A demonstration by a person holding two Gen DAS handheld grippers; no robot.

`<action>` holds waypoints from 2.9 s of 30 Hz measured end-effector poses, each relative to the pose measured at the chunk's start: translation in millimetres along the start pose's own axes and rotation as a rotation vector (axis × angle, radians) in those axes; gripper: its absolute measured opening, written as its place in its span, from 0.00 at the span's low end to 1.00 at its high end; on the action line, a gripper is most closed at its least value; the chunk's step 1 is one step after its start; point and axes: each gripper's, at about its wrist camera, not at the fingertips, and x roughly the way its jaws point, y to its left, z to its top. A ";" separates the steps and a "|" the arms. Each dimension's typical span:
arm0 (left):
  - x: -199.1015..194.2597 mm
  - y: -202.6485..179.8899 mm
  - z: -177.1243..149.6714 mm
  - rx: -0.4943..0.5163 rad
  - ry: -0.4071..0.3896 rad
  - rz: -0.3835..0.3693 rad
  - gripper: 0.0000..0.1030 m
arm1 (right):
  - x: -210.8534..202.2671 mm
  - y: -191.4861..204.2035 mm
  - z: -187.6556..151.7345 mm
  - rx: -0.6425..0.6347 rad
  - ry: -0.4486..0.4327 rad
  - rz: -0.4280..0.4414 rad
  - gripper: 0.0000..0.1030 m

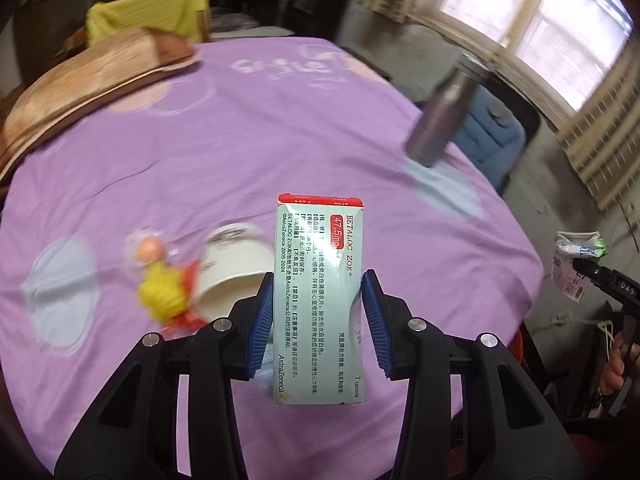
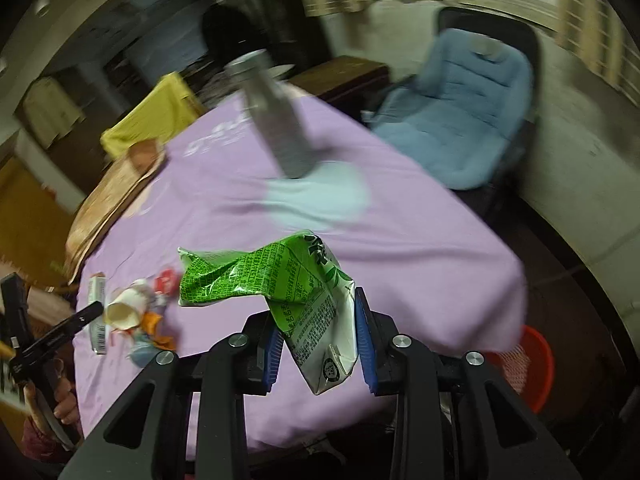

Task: Collect trash
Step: 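Carry both items to the red wastebasket and open both tools over it, then return both tools to the trash pile on the table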

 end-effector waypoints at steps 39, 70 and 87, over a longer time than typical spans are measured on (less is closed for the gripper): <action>175.7 -475.0 -98.0 0.979 0.395 -0.423 0.49 | -82.0 -312.1 -122.9 0.601 -0.104 -0.251 0.58; 59.2 -166.6 -9.0 0.197 0.107 0.096 0.80 | 30.7 -51.7 33.2 -0.073 0.044 0.183 0.65; 21.8 35.6 10.8 -0.201 0.058 0.238 0.86 | 30.1 70.5 9.6 -0.241 0.064 0.181 0.74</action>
